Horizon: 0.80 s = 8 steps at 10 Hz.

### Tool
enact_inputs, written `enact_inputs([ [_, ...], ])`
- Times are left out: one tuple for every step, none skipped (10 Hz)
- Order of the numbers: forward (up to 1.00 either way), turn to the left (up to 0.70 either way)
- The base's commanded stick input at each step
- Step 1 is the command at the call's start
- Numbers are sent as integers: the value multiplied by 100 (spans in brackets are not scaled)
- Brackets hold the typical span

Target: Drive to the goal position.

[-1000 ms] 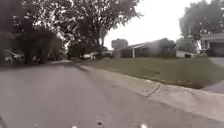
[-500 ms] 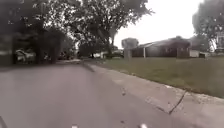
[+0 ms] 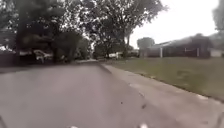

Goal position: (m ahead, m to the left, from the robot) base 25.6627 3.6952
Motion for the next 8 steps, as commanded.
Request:
enact_inputs([
  [74,9],
  [71,2],
  [70,0],
  [70,0],
  [70,0],
  [70,0],
  [70,0],
  [70,0],
])
